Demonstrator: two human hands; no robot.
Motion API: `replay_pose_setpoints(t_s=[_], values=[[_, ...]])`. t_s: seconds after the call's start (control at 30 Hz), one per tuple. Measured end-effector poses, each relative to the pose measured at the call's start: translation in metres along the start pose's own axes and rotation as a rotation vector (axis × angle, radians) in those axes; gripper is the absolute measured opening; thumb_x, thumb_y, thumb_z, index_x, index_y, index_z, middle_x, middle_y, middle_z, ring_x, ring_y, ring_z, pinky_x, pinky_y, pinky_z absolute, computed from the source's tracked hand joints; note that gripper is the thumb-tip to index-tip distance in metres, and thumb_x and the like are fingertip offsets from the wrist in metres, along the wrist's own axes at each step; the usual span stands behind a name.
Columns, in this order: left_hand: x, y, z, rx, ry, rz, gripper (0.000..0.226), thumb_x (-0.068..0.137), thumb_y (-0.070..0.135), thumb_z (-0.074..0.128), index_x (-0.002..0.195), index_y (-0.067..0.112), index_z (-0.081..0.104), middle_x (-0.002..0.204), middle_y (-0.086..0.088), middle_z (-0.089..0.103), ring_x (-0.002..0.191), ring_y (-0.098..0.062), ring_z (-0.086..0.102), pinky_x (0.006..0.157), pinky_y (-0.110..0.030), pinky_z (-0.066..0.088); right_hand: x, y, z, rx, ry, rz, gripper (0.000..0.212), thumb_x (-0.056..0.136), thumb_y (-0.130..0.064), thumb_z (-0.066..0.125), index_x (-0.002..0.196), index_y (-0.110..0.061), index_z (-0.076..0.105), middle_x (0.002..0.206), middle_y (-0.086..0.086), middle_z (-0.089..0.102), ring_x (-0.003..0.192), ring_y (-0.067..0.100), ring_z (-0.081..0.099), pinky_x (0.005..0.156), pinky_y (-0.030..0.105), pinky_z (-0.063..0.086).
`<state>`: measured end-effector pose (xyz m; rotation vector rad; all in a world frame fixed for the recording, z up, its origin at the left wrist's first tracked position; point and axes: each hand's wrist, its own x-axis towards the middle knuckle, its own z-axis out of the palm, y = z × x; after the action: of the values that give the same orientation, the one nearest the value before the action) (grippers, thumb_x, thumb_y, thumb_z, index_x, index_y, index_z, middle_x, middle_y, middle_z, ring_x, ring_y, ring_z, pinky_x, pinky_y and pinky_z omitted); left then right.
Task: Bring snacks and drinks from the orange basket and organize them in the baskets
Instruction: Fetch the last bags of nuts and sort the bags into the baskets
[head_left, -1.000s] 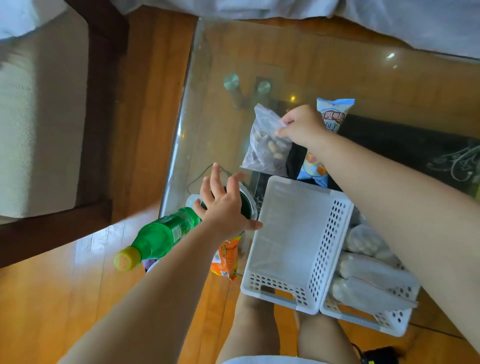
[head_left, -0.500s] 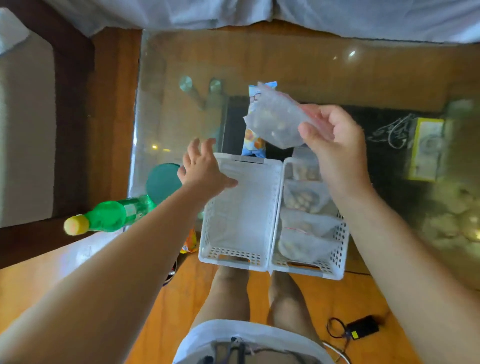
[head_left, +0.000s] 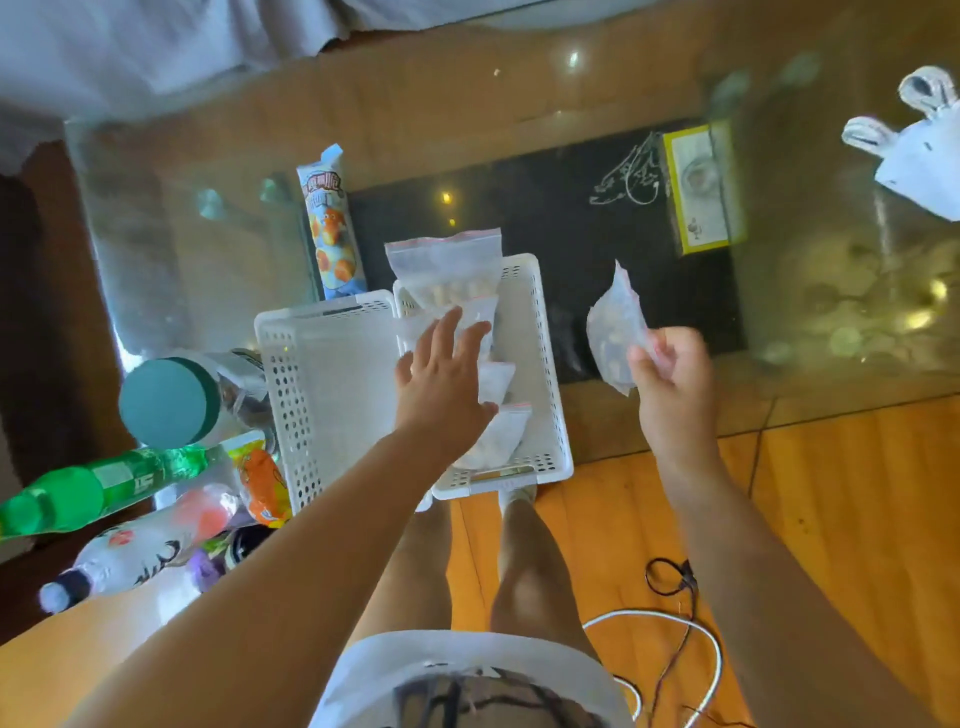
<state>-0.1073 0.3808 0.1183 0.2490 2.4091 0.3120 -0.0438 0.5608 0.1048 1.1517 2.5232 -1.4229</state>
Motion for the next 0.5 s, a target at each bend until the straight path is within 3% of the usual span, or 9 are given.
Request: replay_pose_setpoints(t_s=[0.07, 0.13, 0.2, 0.3, 0.4, 0.43, 0.5], values=[[0.001, 0.008, 0.011, 0.02, -0.007, 0.018, 0.076, 0.083, 0.04, 0.063, 0.143, 0.031, 0.018, 0.158, 0.003, 0.005, 0.146, -0.025, 0.008, 0.117, -0.048, 0.009, 0.007, 0.036, 0.004, -0.21, -0.065, 0.151, 0.021, 0.092, -0.023, 0.053, 0.108, -0.009, 0.053, 0.105, 0.006, 0.061, 0.097, 0.018, 0.061, 0.077, 0.025, 0.048], [0.003, 0.012, 0.018, 0.046, 0.006, 0.054, 0.075, 0.083, 0.042, 0.063, 0.143, 0.031, 0.019, 0.158, 0.003, 0.008, 0.145, -0.025, 0.01, 0.117, -0.048, 0.008, 0.011, 0.058, 0.006, -0.283, -0.108, 0.197, 0.032, 0.089, -0.028, 0.058, 0.113, -0.008, 0.051, 0.113, 0.011, 0.062, 0.097, 0.021, 0.061, 0.075, 0.025, 0.05], [0.006, 0.013, 0.022, 0.08, 0.014, 0.104, 0.072, 0.083, 0.041, 0.063, 0.142, 0.031, 0.022, 0.157, 0.003, 0.013, 0.145, -0.025, 0.013, 0.117, -0.048, 0.009, 0.014, 0.065, 0.01, -0.268, -0.081, 0.113, 0.039, 0.084, -0.036, 0.064, 0.114, -0.012, 0.052, 0.112, 0.007, 0.062, 0.093, 0.015, 0.061, 0.067, 0.02, 0.05], [0.009, 0.01, 0.024, 0.132, -0.028, 0.142, 0.068, 0.083, 0.038, 0.064, 0.14, 0.032, 0.028, 0.155, 0.005, 0.021, 0.144, -0.025, 0.017, 0.117, -0.048, 0.01, 0.016, 0.057, 0.015, -0.413, 0.027, -0.104, 0.033, 0.087, -0.041, 0.057, 0.105, -0.014, 0.06, 0.098, 0.004, 0.068, 0.078, 0.009, 0.058, 0.053, 0.01, 0.032], [0.009, 0.005, 0.025, 0.172, -0.101, 0.146, 0.068, 0.084, 0.036, 0.064, 0.141, 0.035, 0.027, 0.155, 0.007, 0.022, 0.144, -0.024, 0.019, 0.116, -0.049, 0.011, 0.017, 0.052, 0.016, -0.538, -0.12, -0.363, 0.026, 0.091, -0.034, 0.054, 0.093, -0.011, 0.065, 0.084, 0.006, 0.07, 0.066, 0.012, 0.059, 0.05, 0.01, 0.023], [0.01, 0.004, 0.025, 0.174, -0.116, 0.147, 0.068, 0.084, 0.035, 0.064, 0.141, 0.036, 0.027, 0.155, 0.008, 0.023, 0.143, -0.024, 0.021, 0.116, -0.05, 0.011, 0.02, 0.054, 0.013, -0.535, -0.156, -0.384, 0.024, 0.092, -0.031, 0.054, 0.092, -0.01, 0.065, 0.082, 0.007, 0.069, 0.066, 0.014, 0.061, 0.05, 0.011, 0.026], [0.01, 0.003, 0.024, 0.174, -0.126, 0.145, 0.069, 0.084, 0.034, 0.064, 0.142, 0.037, 0.027, 0.155, 0.008, 0.026, 0.143, -0.025, 0.024, 0.116, -0.05, 0.012, 0.033, 0.056, 0.001, -0.47, -0.05, -0.193, 0.021, 0.093, -0.025, 0.051, 0.09, -0.007, 0.062, 0.081, 0.01, 0.066, 0.068, 0.018, 0.058, 0.052, 0.019, 0.031]])
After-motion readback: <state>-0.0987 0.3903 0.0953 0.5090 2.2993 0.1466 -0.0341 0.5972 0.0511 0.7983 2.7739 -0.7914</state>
